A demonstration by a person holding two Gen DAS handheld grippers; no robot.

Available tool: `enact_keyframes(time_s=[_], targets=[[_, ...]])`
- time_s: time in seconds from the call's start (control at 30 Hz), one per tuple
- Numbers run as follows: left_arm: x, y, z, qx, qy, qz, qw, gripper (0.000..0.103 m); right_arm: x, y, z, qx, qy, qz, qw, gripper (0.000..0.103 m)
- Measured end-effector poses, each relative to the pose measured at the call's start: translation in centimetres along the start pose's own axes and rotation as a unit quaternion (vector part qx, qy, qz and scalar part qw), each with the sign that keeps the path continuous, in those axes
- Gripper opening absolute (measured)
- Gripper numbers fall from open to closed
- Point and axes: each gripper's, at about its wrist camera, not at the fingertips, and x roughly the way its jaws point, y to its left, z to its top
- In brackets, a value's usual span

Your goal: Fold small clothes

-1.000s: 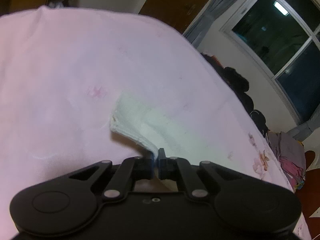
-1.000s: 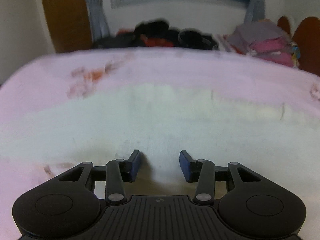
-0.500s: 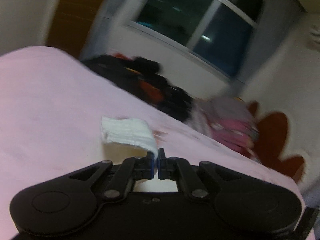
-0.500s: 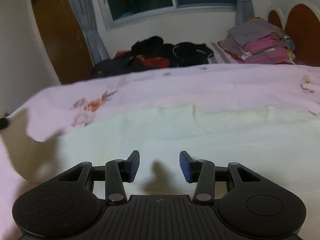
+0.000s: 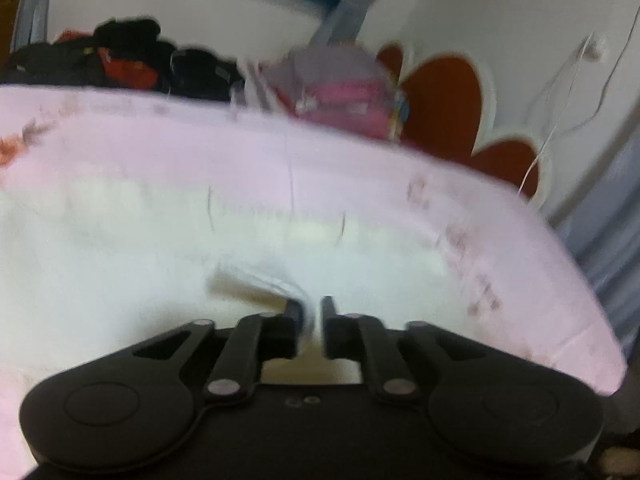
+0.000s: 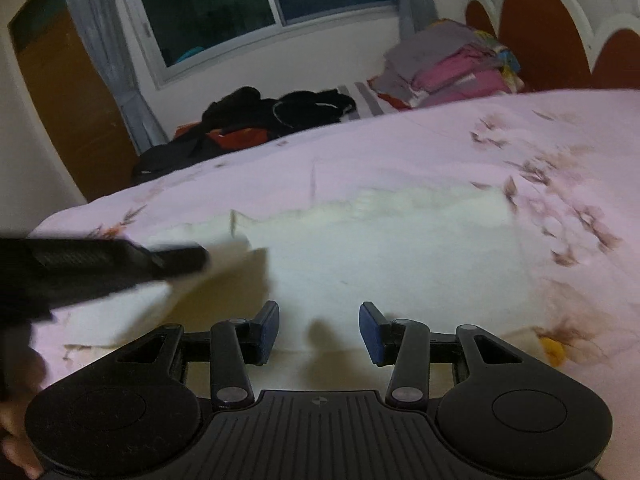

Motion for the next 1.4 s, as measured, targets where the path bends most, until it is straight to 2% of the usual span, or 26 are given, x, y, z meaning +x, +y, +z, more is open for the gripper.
enact_keyframes(time_s=[0.07, 0.1, 0.13, 0.2, 0.33, 0.37, 0.4, 0.43, 0.53, 0.67, 0.7, 0.73, 0.8, 0.9, 1.03, 1.07, 1.2, 1.3, 1.37, 1.4], targets=[[-0.1, 0.2, -1.0, -0.005, 0.012, 0.0, 0.9999, 0.025, -0.3, -0.5, -0.2, 0.007, 0.002, 0.008, 1.0, 0.044], [-0.6, 0.4, -1.4, -0.008, 0.014, 0.0, 0.9999, 0.035, -0.4, -0.6, -0.3, 0.009, 0.003, 0.013, 1.0, 0.044], [-1.0, 0.7, -1.4, -0.012, 0.012, 0.001, 0.9999, 0.056, -0.4, -0.6, -0.3, 0.01, 0.004, 0.018, 1.0, 0.044], [-2.3, 1.6, -0.9, -0.019, -0.008, 0.011, 0.9997, 0.072, 0.0, -0.1, -0.4, 0.006, 0.005, 0.028, 1.0, 0.045], [-5.5, 2.8, -1.1, 0.0, -0.037, 0.043, 0.9984, 0.073, 0.9, 1.7, -0.5, -0.015, 0.012, 0.052, 0.998, 0.048], [-6.2, 3.3, -1.3, 0.003, -0.044, 0.06, 0.9972, 0.073, 0.9, 2.2, -0.6, -0.021, 0.013, 0.057, 0.998, 0.051], [-6.8, 3.8, -1.7, 0.007, -0.048, 0.076, 0.9959, 0.073, 1.0, 2.9, -0.6, -0.031, 0.012, 0.06, 0.998, 0.065], [-7.1, 4.3, -2.0, 0.01, -0.05, 0.094, 0.9943, 0.073, 1.2, 3.6, -0.8, -0.041, 0.01, 0.062, 0.997, 0.071], [-8.1, 6.0, -3.5, 0.013, -0.042, 0.14, 0.9891, 0.073, 2.1, 5.9, -1.3, -0.084, 0.008, 0.049, 0.995, 0.071], [-8.1, 7.9, -5.3, -0.013, -0.021, 0.175, 0.9843, 0.072, 3.8, 8.5, -2.3, -0.134, 0.014, 0.036, 0.99, 0.071], [-8.1, 8.3, -5.5, -0.018, -0.018, 0.183, 0.9828, 0.072, 4.1, 9.0, -2.6, -0.146, 0.012, 0.028, 0.989, 0.065], [-7.8, 8.4, -5.7, -0.019, -0.017, 0.192, 0.981, 0.07, 4.5, 9.3, -2.8, -0.155, 0.012, 0.022, 0.988, 0.043], [-8.1, 8.8, -5.7, -0.015, -0.021, 0.207, 0.978, 0.07, 5.2, 9.1, -2.6, -0.148, 0.012, 0.012, 0.989, 0.019], [-7.7, 9.0, -5.3, -0.007, -0.027, 0.227, 0.9735, 0.071, 4.7, 7.7, -1.3, -0.115, -0.005, 0.013, 0.993, 0.002], [-7.0, 8.9, -4.7, -0.006, -0.039, 0.238, 0.9704, 0.072, 2.1, 4.9, 1.4, -0.082, -0.051, 0.0, 0.995, 0.002], [-6.8, 8.8, -4.8, -0.002, -0.042, 0.241, 0.9697, 0.071, 1.9, 4.1, 1.8, -0.078, -0.052, -0.006, 0.996, 0.002], [-6.0, 9.1, -4.2, 0.01, -0.059, 0.245, 0.9677, 0.053, 1.8, 0.1, 2.5, -0.028, -0.037, -0.019, 0.999, 0.002], [-5.8, 9.1, -3.9, 0.013, -0.071, 0.241, 0.9679, 0.041, 2.2, -2.6, 2.4, 0.016, -0.013, -0.006, 1.0, 0.002], [-5.8, 9.0, -3.8, 0.01, -0.083, 0.235, 0.9684, 0.023, 2.5, -3.9, 2.2, 0.044, 0.001, 0.002, 0.999, 0.002], [-5.9, 9.1, -3.8, 0.004, -0.088, 0.233, 0.9684, 0.01, 2.5, -4.4, 2.0, 0.053, 0.003, 0.0, 0.999, 0.002]])
